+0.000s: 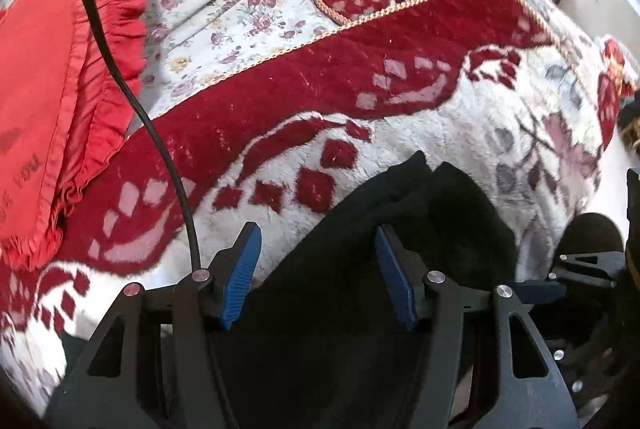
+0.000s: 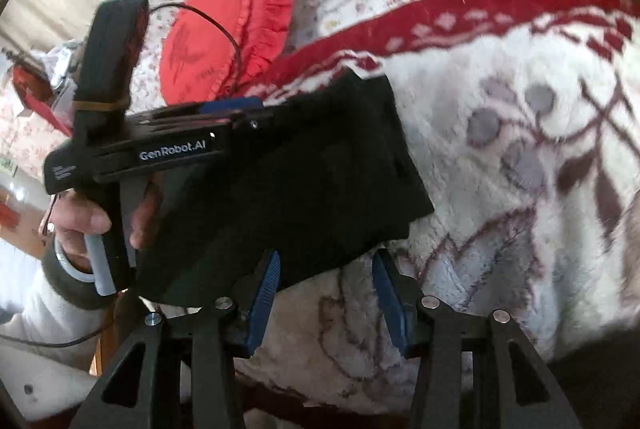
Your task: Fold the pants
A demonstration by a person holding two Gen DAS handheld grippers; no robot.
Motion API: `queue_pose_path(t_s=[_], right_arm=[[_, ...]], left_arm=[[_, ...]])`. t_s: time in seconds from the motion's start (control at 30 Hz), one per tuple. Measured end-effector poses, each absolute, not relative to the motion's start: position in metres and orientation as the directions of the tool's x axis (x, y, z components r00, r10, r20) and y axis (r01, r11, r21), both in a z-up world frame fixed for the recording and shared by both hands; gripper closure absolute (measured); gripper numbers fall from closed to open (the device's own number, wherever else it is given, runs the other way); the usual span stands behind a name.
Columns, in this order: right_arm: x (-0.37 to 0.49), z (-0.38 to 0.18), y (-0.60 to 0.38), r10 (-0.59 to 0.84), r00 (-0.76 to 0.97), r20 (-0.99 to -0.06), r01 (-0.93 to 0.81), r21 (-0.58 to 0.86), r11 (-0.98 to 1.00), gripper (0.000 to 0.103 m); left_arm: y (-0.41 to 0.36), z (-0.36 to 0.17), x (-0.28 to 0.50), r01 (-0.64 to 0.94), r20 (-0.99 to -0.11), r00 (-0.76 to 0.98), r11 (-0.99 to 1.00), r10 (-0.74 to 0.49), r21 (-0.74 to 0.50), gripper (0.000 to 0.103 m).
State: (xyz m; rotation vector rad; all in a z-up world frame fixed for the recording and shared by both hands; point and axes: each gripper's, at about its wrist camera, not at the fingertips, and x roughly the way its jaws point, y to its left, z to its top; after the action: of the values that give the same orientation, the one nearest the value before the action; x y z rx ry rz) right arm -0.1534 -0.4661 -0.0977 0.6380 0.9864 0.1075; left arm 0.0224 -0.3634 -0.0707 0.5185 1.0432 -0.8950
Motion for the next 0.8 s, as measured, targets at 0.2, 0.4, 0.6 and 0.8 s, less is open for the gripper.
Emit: queue_pose_path(t_s=[0.2, 0.4, 0.6, 0.8], right_arm=[[-0.147, -0.109, -0.468, 0.359, 0.646, -0.674, 0.206, 0.606, 0.769, 0.052], [-0.148, -0.113, -0.479, 0.387, 0.723, -0.573, 0.221, 0.722, 0.655, 0.052], [-0.158, -0.099, -0.472, 0.379, 0.702, -0.603, 0.230, 0.696, 0.681, 0.037], [-0.149, -0.111, -0.466, 0.364, 0.681, -0.636, 0.235, 0.660, 0.713, 0.031]], left_arm=[[-0.380, -0.087, 0.032, 0.852, -0.915, 0.171, 0.522, -0.365, -0.049, 0.044], [-0.376, -0.094, 0.040, 0.837, -0.898, 0.111, 0.527, -0.427, -0.147, 0.053], [-0.374, -0.092, 0.037, 0.826, -0.892, 0.132, 0.545, -0.432, -0.142, 0.055], [-0.373, -0.092, 0.040, 0.812, -0.894, 0.127, 0.563, -0.429, -0.155, 0.055]])
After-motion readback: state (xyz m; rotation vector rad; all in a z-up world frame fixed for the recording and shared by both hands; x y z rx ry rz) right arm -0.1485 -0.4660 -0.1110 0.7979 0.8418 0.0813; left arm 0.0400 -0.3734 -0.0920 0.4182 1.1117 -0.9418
